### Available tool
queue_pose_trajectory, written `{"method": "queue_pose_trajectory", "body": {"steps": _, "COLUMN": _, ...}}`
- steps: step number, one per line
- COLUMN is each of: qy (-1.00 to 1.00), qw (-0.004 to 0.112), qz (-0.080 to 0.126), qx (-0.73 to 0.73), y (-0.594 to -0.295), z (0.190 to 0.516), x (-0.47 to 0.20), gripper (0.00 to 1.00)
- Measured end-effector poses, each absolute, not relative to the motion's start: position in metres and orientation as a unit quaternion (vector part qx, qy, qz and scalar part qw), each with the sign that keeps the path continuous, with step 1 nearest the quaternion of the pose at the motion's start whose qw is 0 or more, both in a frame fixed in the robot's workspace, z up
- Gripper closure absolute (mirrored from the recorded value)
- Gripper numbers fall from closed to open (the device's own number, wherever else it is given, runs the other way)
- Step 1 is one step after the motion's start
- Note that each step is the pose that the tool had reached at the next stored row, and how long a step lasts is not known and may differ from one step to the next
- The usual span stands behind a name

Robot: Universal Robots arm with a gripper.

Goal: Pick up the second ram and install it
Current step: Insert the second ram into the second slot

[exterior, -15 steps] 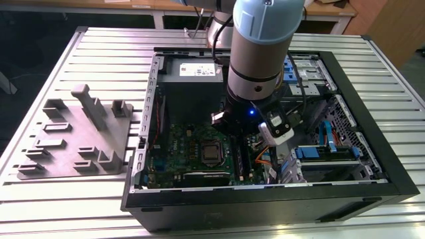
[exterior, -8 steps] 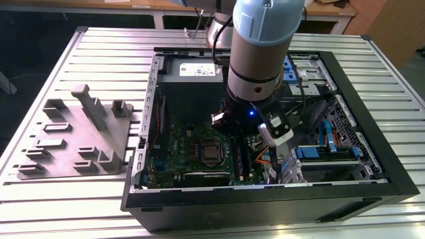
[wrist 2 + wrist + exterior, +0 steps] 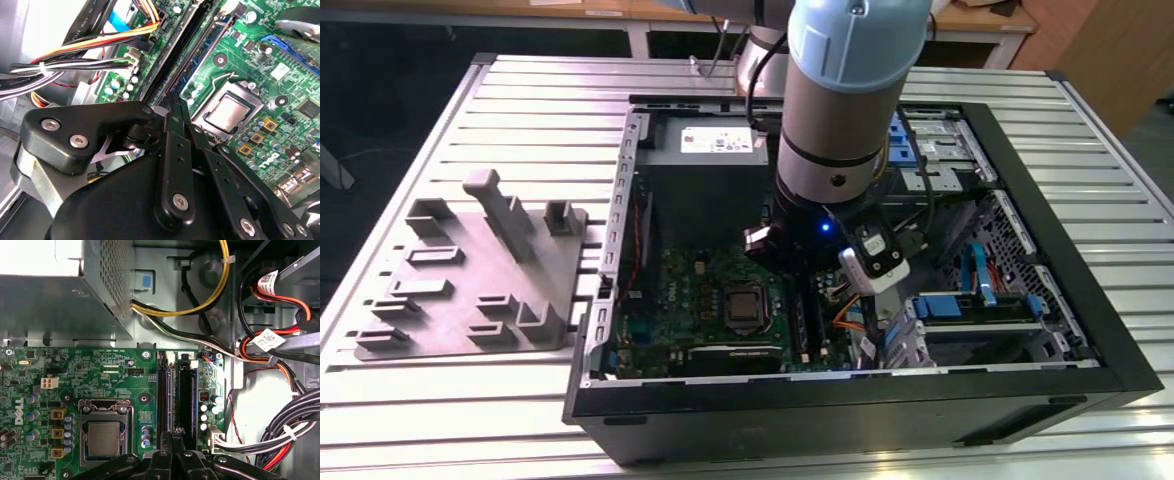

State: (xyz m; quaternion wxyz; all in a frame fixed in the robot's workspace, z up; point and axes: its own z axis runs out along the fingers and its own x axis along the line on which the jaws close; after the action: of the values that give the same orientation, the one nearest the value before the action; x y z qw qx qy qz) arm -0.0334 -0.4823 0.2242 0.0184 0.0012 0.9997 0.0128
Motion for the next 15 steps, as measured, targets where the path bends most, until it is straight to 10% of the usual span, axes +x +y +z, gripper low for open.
{"method": "queue_pose_trajectory", "body": {"steps": 15, "qy": 1.000, "qw": 0.019, "qz": 0.013, "qx": 0.013, "y": -0.4823, "z": 0.2261, "x": -0.0333, "gripper": 0.89}}
